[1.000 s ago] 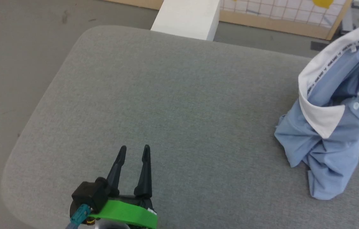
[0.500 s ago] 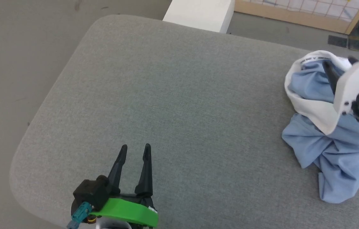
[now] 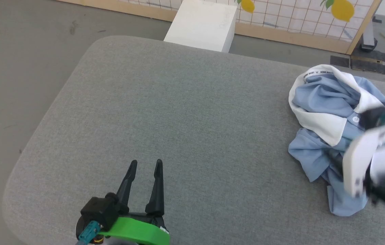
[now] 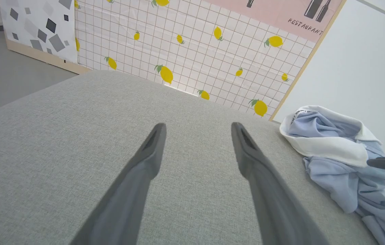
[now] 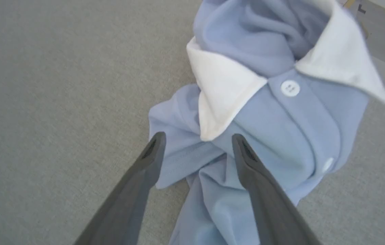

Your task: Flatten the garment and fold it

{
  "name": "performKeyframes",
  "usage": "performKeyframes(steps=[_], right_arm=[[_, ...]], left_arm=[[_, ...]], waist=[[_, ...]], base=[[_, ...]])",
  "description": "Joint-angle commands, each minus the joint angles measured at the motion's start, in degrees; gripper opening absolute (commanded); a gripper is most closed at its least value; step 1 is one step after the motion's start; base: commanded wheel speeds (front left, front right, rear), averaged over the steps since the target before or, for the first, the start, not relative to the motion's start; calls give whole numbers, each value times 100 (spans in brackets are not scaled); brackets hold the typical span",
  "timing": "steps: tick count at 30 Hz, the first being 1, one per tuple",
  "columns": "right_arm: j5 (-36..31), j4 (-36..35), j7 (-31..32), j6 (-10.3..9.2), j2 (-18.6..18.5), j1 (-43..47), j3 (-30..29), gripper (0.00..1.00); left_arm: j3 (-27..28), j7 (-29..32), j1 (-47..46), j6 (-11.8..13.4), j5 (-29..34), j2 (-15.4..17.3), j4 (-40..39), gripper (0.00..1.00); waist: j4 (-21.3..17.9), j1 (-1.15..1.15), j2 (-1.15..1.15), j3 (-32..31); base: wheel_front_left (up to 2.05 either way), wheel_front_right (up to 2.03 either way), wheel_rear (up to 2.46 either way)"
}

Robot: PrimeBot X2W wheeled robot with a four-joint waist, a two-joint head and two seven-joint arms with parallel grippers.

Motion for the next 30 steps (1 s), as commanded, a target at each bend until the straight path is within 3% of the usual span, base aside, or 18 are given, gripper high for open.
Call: performKeyframes(steps=[1, 6, 11, 12, 13, 14, 21, 26, 30], right_arm=[[-5, -63, 72, -9, -13, 168, 26, 100], [-201, 95, -49, -9, 103, 597, -83, 100], [-607, 735, -497, -9, 351, 552, -265, 100], [-659, 849, -557, -9, 402, 518, -291, 71], [-734, 963, -639, -9, 448, 462, -295, 19], [-776, 1038, -705, -9, 480, 411, -285, 0], [-627, 921, -1012, -9, 521, -172, 83, 0], [-111, 220, -711, -9, 592, -654, 614, 0], [387, -269, -426, -9, 907, -808, 1273, 0]], left_arm=[[7, -22, 46, -40, 93, -13, -5, 100], [-22, -22, -3, -74, 96, -13, 11, 100], [-58, -22, -56, -93, 97, -13, 56, 100], [-57, -22, -62, -93, 97, -13, 62, 100], [-48, -22, -65, -90, 100, -13, 65, 100], [-36, -22, -64, -84, 99, -13, 64, 100], [45, -22, 4, -51, 101, -13, 84, 100], [12, -22, -11, -70, 58, -13, 82, 100], [-72, -22, -34, -55, -1, -13, 67, 100]], waist=[[36, 0, 0, 37], [152, 0, 0, 132], [298, 0, 0, 184], [320, 0, 0, 184], [340, 0, 0, 181], [351, 0, 0, 178], [272, 0, 0, 41], [207, 0, 0, -44], [238, 0, 0, -32]], base=[[0, 0, 0], [0, 0, 0], [0, 0, 0], [0, 0, 0], [0, 0, 0], [0, 0, 0], [0, 0, 0], [0, 0, 0], [0, 0, 0]])
